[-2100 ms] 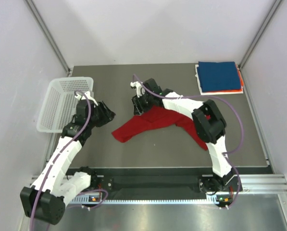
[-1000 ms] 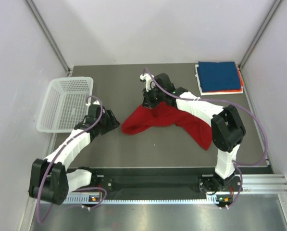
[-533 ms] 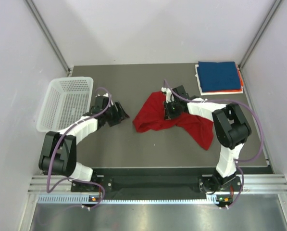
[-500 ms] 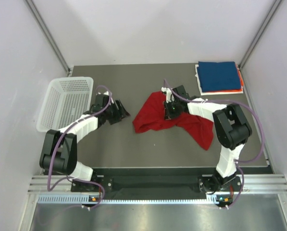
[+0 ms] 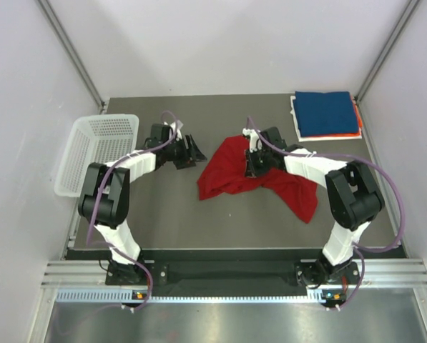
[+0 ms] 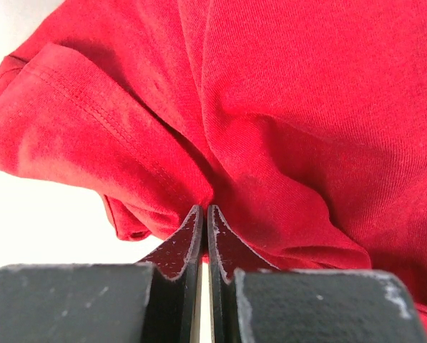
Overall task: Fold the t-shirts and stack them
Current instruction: Flatten the tshirt out
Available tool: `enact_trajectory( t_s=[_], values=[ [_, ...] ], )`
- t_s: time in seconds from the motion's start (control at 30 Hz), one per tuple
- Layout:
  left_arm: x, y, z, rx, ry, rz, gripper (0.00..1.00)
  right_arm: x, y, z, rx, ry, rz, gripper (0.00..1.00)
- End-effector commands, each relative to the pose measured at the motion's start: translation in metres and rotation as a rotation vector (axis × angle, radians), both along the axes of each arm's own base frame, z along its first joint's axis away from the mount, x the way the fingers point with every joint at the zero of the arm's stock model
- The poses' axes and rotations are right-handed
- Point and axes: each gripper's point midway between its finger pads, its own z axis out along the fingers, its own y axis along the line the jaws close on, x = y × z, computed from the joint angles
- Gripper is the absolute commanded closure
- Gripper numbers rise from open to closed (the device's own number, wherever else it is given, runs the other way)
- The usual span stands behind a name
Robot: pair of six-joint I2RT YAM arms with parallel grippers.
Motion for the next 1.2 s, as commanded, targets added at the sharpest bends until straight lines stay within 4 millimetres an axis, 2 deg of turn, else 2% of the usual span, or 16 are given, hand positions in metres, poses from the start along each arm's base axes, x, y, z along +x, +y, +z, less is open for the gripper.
enact_trajectory(
  t_s=[0.0, 0.03, 0.1, 0.13, 0.2, 0.23, 0.4, 0.53, 0.6, 0.7, 0.73, 0.9, 0.97, 1.0, 1.03, 1.17],
  values=[
    [-0.004, -0.021, 0.01, -0.049, -0.068, -0.107, 0.33, -0.007, -0.001, 0.007, 0.011, -0.013, -0.017, 1.0],
    [-0.014, -0.031, 0.011, -0.048, -0.067, -0.137, 0.34, -0.009, -0.001, 0.009, 0.016, -0.017, -0.019, 1.0],
    [-0.023, -0.036, 0.011, -0.005, -0.091, -0.142, 0.35, -0.015, -0.001, 0.013, 0.007, -0.021, -0.025, 1.0],
    [-0.037, -0.045, 0.014, 0.007, -0.102, -0.164, 0.35, -0.017, -0.004, 0.017, 0.003, -0.024, -0.033, 1.0],
    [-0.046, -0.047, 0.012, 0.043, -0.109, -0.157, 0.37, -0.022, -0.003, 0.02, -0.002, -0.029, -0.034, 1.0],
    [-0.057, -0.049, 0.009, 0.056, -0.106, -0.166, 0.4, -0.023, -0.002, 0.024, 0.005, -0.034, -0.034, 1.0],
    [-0.085, -0.03, -0.013, 0.145, -0.064, -0.111, 0.63, -0.039, 0.001, 0.016, 0.013, 0.01, -0.038, 1.0],
    [-0.102, -0.021, -0.03, 0.191, -0.035, -0.104, 0.64, -0.05, -0.001, 0.005, 0.011, 0.039, -0.048, 1.0],
    [-0.107, -0.019, -0.033, 0.199, -0.02, -0.111, 0.61, -0.054, -0.004, -0.001, -0.001, 0.049, -0.06, 1.0],
    [-0.108, -0.019, -0.029, 0.204, -0.025, -0.114, 0.51, -0.06, -0.012, -0.009, -0.028, 0.055, -0.075, 1.0],
    [-0.105, -0.017, -0.021, 0.213, -0.03, -0.106, 0.46, -0.061, -0.014, -0.009, -0.031, 0.054, -0.076, 1.0],
    [-0.063, 0.002, 0.014, 0.2, -0.131, -0.029, 0.39, -0.064, -0.017, -0.01, -0.038, 0.047, -0.072, 1.0],
    [-0.051, -0.003, 0.018, 0.134, -0.151, -0.049, 0.41, -0.063, -0.018, -0.009, -0.038, 0.04, -0.071, 1.0],
    [-0.053, -0.01, 0.018, 0.084, -0.15, -0.096, 0.41, -0.064, -0.018, -0.009, -0.041, 0.039, -0.068, 1.0],
    [-0.047, -0.018, 0.026, 0.052, -0.209, -0.119, 0.41, -0.064, -0.019, -0.01, -0.043, 0.041, -0.068, 1.0],
    [-0.051, -0.037, 0.027, 0.003, -0.229, -0.21, 0.42, -0.064, -0.02, -0.011, -0.044, 0.036, -0.069, 1.0]
  ],
)
